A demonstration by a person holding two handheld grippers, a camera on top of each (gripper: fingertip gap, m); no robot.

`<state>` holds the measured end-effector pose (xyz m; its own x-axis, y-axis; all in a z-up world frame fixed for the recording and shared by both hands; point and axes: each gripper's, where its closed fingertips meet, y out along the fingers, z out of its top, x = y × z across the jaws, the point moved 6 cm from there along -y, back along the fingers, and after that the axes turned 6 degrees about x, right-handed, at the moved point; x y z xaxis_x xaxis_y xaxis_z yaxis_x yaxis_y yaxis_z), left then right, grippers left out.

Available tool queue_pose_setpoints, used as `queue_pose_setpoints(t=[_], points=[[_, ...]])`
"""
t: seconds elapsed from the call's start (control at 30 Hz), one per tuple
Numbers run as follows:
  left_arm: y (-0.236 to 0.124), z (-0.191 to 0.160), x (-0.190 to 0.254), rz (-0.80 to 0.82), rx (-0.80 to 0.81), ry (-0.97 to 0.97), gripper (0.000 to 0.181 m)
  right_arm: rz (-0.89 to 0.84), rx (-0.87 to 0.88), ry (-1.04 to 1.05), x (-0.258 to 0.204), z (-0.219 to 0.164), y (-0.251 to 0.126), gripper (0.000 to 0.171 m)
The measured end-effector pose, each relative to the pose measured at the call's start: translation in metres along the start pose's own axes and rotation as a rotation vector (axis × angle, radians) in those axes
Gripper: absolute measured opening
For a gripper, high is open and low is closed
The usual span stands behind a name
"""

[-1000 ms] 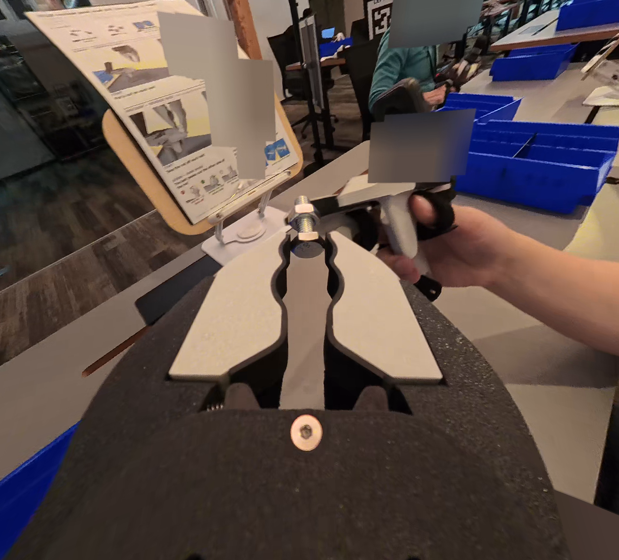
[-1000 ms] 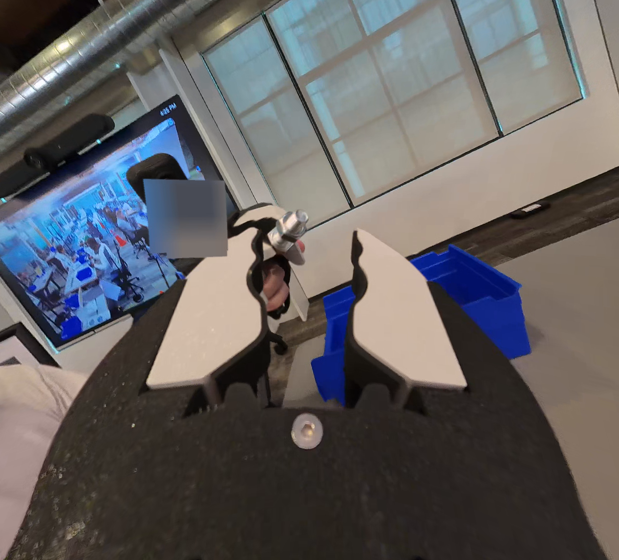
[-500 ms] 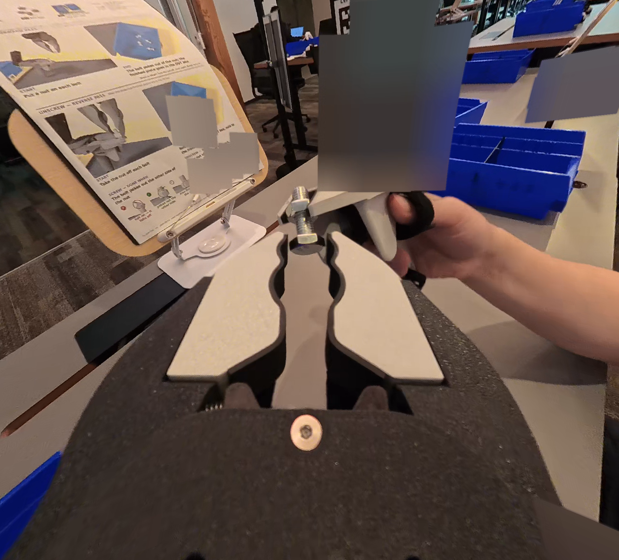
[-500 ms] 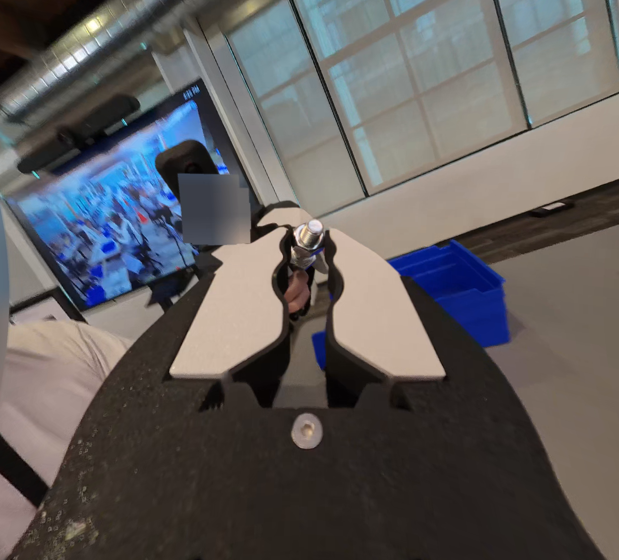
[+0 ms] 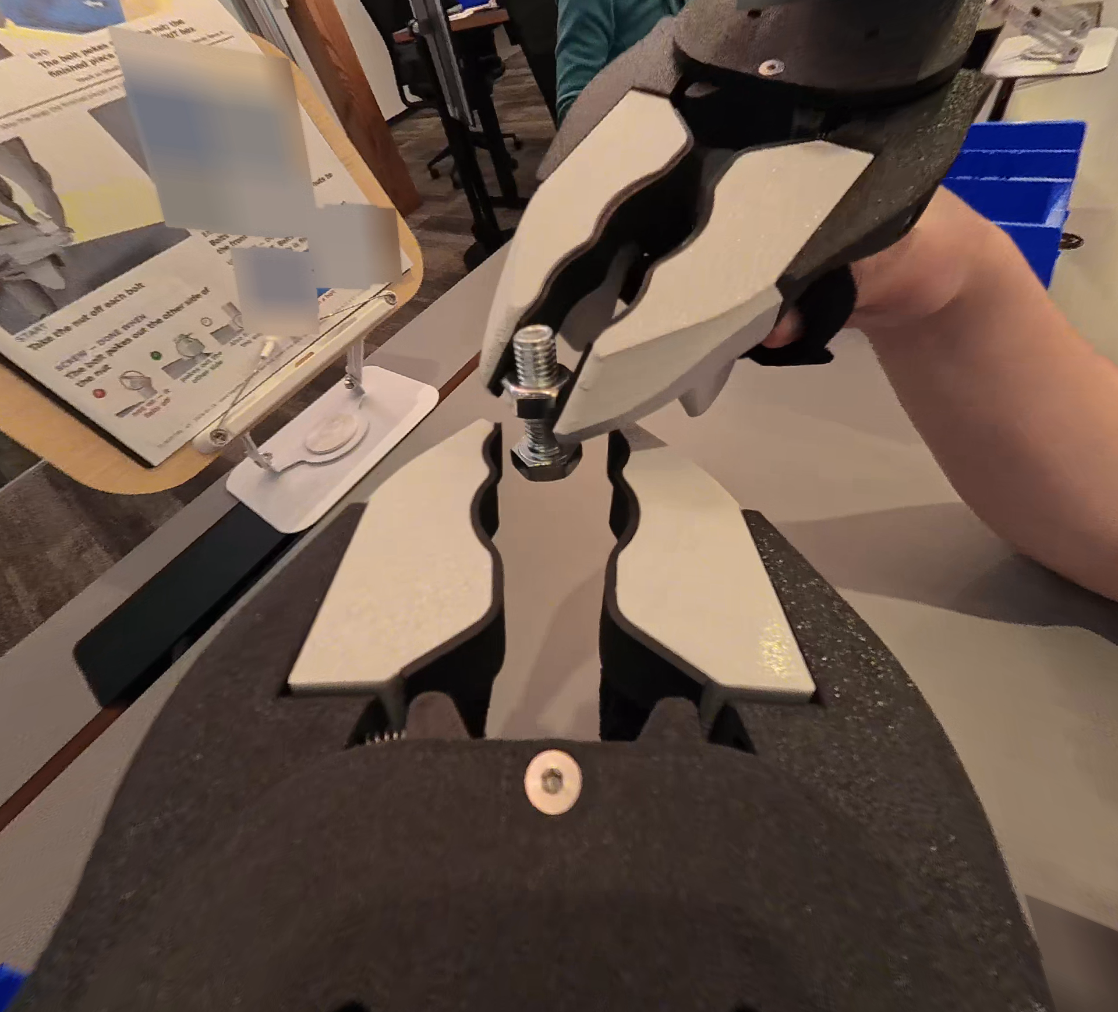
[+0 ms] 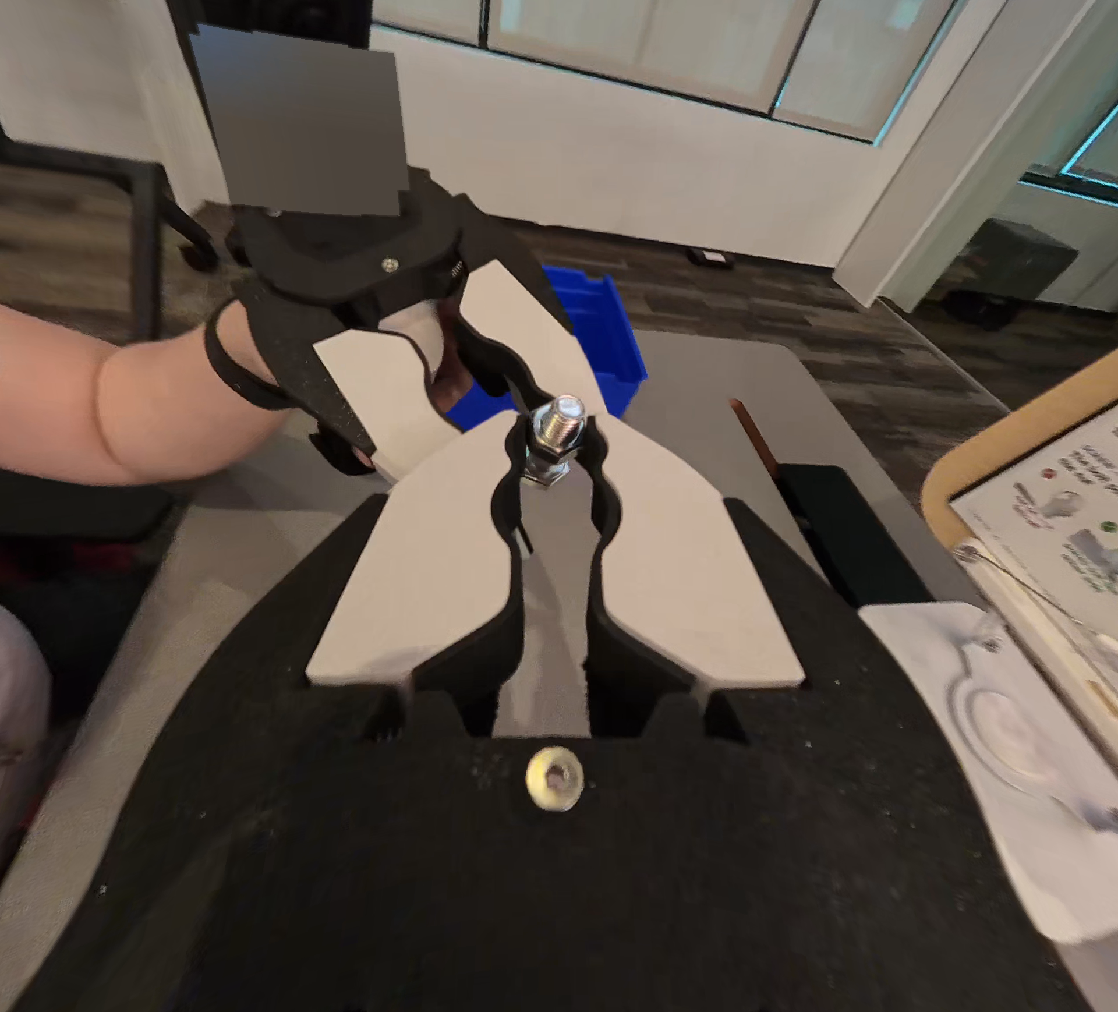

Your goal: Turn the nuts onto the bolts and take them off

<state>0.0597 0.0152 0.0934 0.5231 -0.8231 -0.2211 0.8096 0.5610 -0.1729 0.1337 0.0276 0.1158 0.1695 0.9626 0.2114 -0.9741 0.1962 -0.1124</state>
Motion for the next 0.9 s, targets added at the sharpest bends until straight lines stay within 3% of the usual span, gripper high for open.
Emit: queue_pose_setpoints(t=[0.27,0.9], points=[[0.013,-0.003,0.011,-0.143,0.055,-0.008,0.023,0.095,-0.009,-0.077,-0.007,0.000,-0.011,0.018],[0.016,-0.005,0.009,-0.179,0.056,0.026,0.015,0.071,-0.021,-0.151,-0.007,-0.001,-0.016,0.018]])
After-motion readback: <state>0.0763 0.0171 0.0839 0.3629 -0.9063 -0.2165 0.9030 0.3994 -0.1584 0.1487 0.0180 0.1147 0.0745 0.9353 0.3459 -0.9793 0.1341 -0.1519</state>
